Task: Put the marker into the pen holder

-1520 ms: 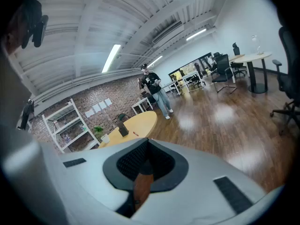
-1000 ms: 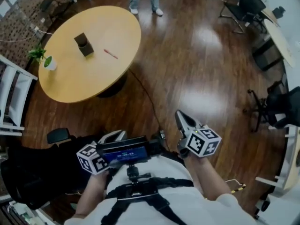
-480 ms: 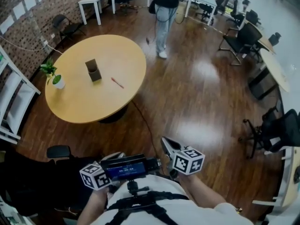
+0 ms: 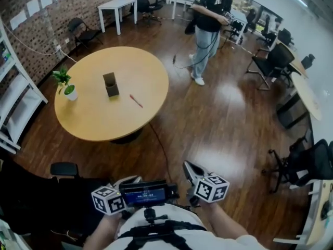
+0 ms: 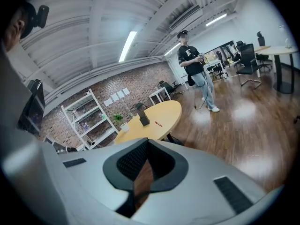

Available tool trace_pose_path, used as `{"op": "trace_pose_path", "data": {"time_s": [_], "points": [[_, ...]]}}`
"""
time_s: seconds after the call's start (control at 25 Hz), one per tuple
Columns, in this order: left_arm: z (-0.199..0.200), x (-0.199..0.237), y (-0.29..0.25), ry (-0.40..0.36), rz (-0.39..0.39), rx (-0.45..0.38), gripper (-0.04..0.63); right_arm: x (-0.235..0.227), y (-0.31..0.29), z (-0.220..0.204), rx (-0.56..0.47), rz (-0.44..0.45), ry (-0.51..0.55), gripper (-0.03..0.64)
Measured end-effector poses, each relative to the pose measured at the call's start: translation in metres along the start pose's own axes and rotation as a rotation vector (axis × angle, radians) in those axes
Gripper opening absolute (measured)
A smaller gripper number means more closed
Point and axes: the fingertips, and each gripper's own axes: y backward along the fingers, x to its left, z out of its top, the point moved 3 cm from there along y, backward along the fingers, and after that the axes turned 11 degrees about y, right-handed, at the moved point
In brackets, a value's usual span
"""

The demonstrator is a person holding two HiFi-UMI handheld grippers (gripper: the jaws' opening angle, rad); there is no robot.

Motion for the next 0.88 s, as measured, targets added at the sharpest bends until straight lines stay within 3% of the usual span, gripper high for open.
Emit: {"op": "trace_pose_path", "data": {"time_s": [0.32, 0.6, 0.88], "points": [[0.0, 0.001, -0.009, 0.016, -0.024, -0.017, -0.006, -0.008, 0.003, 0.014, -0.009, -0.032, 0.034, -0.003], [0.057, -0.016, -0.028, -0.12, -0.052, -0.058, -0.006, -0.009, 0.008, 0.019, -0.021, -0.041, 0.038, -0.003], [0.165, -0.084, -0.08, -0.347, -0.148, -0.14, -0.006, -0.008, 0.017, 0.018, -0.05, -0.057, 0.025, -0.003]]}}
